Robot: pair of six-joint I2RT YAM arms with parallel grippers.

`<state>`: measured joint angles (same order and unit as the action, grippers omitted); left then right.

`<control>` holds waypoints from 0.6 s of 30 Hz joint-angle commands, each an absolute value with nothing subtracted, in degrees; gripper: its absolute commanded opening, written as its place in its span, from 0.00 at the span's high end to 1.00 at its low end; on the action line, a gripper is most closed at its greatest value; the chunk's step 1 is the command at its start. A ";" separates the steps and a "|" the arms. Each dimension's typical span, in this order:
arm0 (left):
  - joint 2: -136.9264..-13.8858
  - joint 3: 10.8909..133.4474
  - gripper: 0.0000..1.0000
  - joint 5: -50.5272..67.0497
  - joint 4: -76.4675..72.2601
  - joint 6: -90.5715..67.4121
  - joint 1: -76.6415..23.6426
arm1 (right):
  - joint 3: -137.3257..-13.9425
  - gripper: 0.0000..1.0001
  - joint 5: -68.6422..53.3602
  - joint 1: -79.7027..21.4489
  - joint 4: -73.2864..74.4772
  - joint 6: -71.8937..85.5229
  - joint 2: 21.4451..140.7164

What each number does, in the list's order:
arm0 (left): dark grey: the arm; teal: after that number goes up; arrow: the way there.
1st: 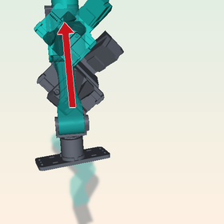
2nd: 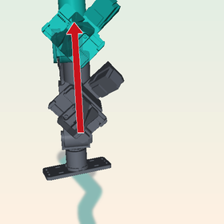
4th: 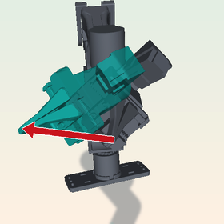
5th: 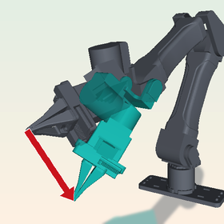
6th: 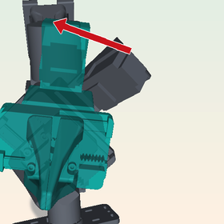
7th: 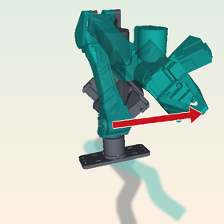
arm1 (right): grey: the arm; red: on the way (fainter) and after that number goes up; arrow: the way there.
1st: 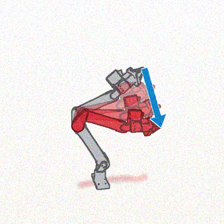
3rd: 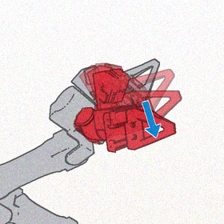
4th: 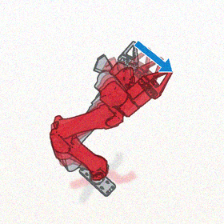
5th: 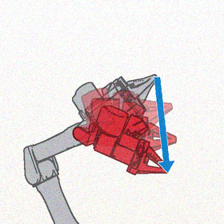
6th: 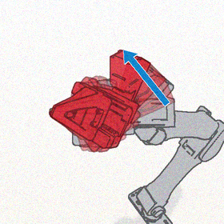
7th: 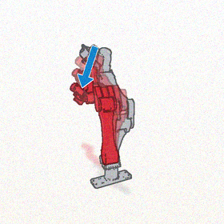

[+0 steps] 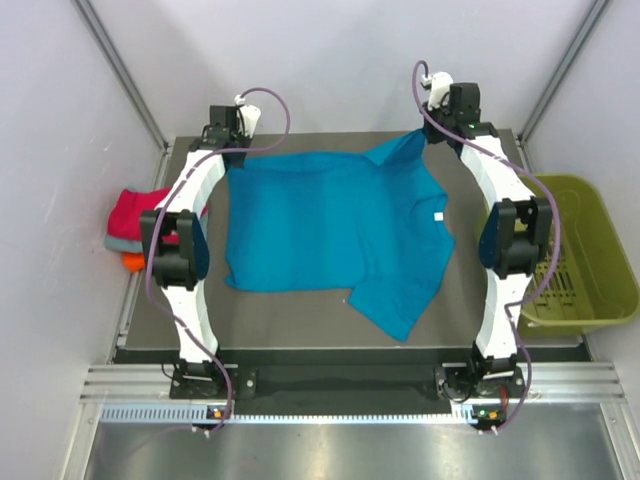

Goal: Fold and stack the t-shirts
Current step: Fold the tshirt

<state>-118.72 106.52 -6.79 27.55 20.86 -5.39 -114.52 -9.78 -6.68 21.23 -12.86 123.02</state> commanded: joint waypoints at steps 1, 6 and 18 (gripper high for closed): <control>-113.56 102.76 1.00 -2.90 30.49 18.11 -5.01 | -111.10 1.00 -12.04 -7.64 21.88 -12.22 116.73; -111.80 100.20 1.00 -1.14 33.31 16.35 -5.01 | -107.76 1.00 -13.36 -8.52 24.34 -11.87 113.30; -107.05 92.64 1.00 -1.41 33.48 16.52 -1.94 | -99.14 1.00 -13.36 -9.23 26.19 -10.90 103.72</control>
